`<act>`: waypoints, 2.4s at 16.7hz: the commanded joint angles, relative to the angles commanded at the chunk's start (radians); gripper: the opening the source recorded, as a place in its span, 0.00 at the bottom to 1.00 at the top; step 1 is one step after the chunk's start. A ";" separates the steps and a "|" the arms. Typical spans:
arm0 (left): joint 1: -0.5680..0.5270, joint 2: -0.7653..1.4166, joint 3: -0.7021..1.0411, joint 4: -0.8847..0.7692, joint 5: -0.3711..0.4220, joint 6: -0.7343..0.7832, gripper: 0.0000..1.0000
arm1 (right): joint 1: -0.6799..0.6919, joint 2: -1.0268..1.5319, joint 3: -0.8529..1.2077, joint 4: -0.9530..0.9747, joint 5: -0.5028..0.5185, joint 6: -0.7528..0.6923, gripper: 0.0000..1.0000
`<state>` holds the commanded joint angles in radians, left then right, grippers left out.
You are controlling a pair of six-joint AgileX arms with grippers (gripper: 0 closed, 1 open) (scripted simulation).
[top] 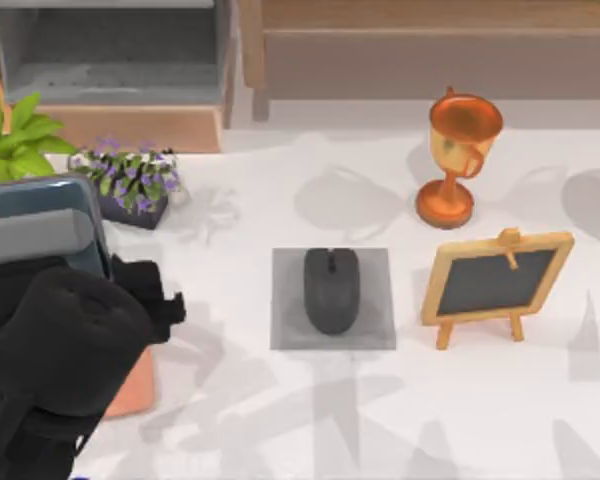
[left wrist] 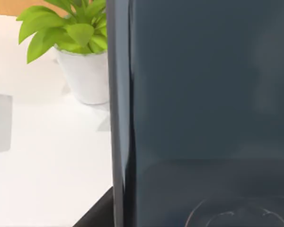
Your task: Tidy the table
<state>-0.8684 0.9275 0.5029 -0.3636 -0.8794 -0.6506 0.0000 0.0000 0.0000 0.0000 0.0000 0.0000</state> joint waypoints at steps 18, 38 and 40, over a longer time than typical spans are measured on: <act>0.030 0.010 -0.014 0.046 0.022 0.017 0.83 | 0.000 0.000 0.000 0.000 0.000 0.000 1.00; -0.119 -0.058 -0.011 -0.172 -0.077 -0.167 1.00 | 0.000 0.000 0.000 0.000 0.000 0.000 1.00; -0.121 -0.060 -0.011 -0.175 -0.079 -0.170 1.00 | 0.000 0.000 0.000 0.000 0.000 0.000 1.00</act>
<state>-0.9896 0.8674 0.4919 -0.5385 -0.9581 -0.8208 0.0000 0.0000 0.0000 0.0000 0.0000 0.0000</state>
